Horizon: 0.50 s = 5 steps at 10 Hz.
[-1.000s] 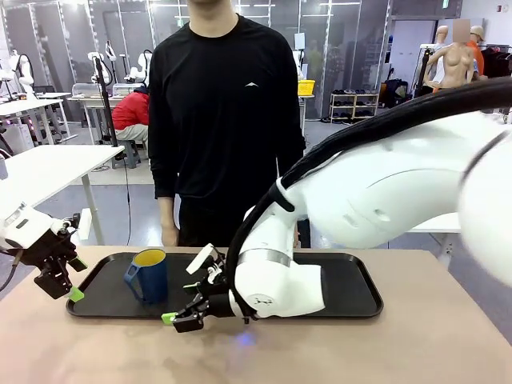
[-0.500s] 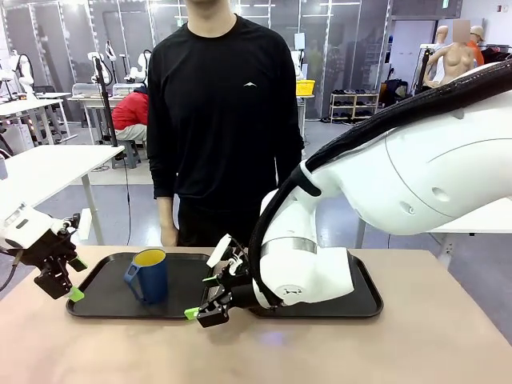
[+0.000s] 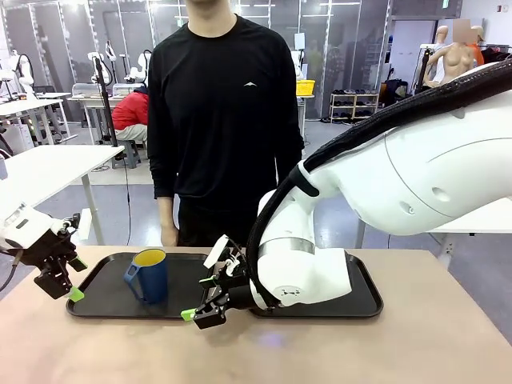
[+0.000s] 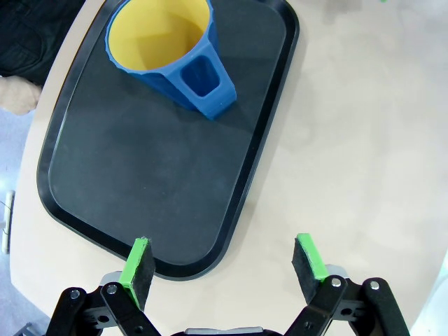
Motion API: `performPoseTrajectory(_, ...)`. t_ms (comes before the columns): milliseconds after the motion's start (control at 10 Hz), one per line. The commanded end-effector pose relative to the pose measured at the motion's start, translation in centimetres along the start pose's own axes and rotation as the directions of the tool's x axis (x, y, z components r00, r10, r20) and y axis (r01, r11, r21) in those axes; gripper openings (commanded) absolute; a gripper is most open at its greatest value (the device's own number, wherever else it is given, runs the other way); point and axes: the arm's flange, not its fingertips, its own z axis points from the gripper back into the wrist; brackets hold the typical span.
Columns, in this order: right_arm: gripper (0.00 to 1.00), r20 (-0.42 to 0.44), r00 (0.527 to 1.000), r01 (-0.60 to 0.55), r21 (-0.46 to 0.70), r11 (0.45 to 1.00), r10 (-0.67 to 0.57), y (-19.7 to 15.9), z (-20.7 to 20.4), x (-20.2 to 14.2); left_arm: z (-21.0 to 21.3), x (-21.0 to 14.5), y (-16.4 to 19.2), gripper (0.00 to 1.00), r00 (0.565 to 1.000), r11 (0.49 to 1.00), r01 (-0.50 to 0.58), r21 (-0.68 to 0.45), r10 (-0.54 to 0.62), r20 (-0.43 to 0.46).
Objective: Sort and store the cups by type.
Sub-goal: Pick up the Handle plastic cup and place it into the empty Flat Tray.
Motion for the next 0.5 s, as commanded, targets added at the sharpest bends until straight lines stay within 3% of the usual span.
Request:
performPoseTrajectory(0, 1.0, 0.005, 1.0, 0.007, -0.006, 1.0, -0.007, -0.02, -0.3, -0.15, -0.22, -0.07, 0.06, 1.0, 1.0, 1.0, -0.006, 0.015, 0.006, 0.007)
performPoseTrajectory(400, 1.0, 0.005, 1.0, 0.007, -0.006, 1.0, -0.007, -0.02, -0.3, -0.15, -0.22, -0.07, 0.06, 1.0, 1.0, 1.0, -0.006, 0.015, 0.006, 0.007)
